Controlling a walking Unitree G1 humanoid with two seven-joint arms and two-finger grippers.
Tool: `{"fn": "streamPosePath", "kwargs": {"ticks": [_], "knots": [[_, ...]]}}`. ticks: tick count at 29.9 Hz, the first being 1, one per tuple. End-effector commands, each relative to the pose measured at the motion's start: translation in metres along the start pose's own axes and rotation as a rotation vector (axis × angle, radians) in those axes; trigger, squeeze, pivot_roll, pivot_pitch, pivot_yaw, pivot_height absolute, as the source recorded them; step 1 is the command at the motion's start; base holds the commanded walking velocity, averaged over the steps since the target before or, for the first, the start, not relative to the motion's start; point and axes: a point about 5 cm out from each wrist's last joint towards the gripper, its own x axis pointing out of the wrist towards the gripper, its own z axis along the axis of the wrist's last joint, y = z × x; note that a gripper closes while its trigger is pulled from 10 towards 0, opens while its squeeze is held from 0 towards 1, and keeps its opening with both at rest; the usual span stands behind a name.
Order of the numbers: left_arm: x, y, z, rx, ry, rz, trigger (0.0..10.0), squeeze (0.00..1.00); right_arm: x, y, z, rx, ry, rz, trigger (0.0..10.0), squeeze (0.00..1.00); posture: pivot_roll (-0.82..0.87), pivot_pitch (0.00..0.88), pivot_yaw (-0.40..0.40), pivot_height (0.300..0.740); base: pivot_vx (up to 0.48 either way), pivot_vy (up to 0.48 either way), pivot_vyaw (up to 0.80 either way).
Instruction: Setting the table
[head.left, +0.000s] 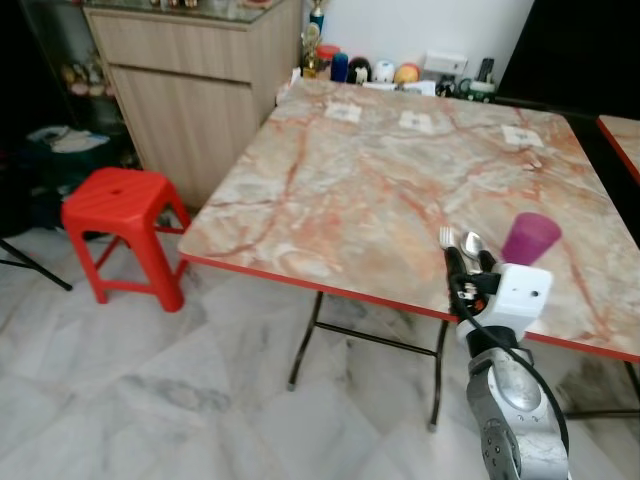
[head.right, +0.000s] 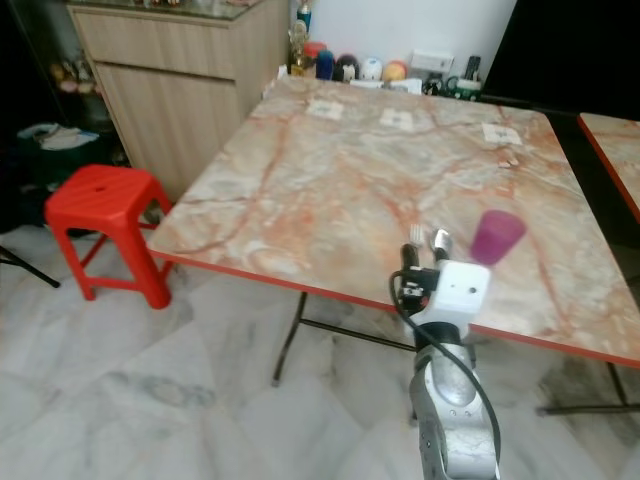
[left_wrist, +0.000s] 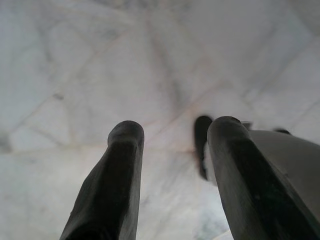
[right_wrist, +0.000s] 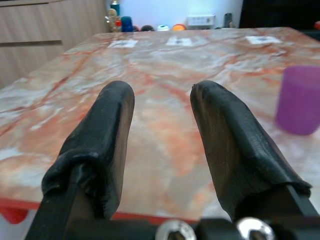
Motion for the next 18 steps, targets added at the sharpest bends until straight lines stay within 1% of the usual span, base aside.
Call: {"fn": "streamPosePath", "kwargs": {"ticks": [1,9,15,18], "knots": [[-0.0027,-0.0068,-0.0116,-0.010,0.045,-0.017,10.0,0.00,-0.0016,-0.0084,-0.0014,-0.009,0.010,-0.026,10.0,0.00,-0.03,0.127,-0.027,0.740,0.000,0.000,0.00],[-0.0025,-0.0068,-0.0107,0.015,0.041,-0.020,10.0,0.00,-0.0011,-0.0081,-0.0011,-0.009,0.010,-0.024,10.0,0.00,-0.03,0.126,-0.027,0.740,0.000,0.000,0.00],[-0.0029,-0.0064,-0.0117,0.017,0.044,-0.021,10.0,0.00,0.0004,-0.0087,0.0002,-0.013,0.006,-0.024,10.0,0.00,-0.03,0.124,-0.028,0.740,0.330,0.000,0.00],[-0.0032,-0.0064,-0.0125,0.021,0.048,-0.022,10.0,0.00,0.0004,-0.0085,0.0002,-0.013,0.005,-0.023,10.0,0.00,-0.03,0.121,-0.027,0.740,0.342,-0.293,0.00]]}}
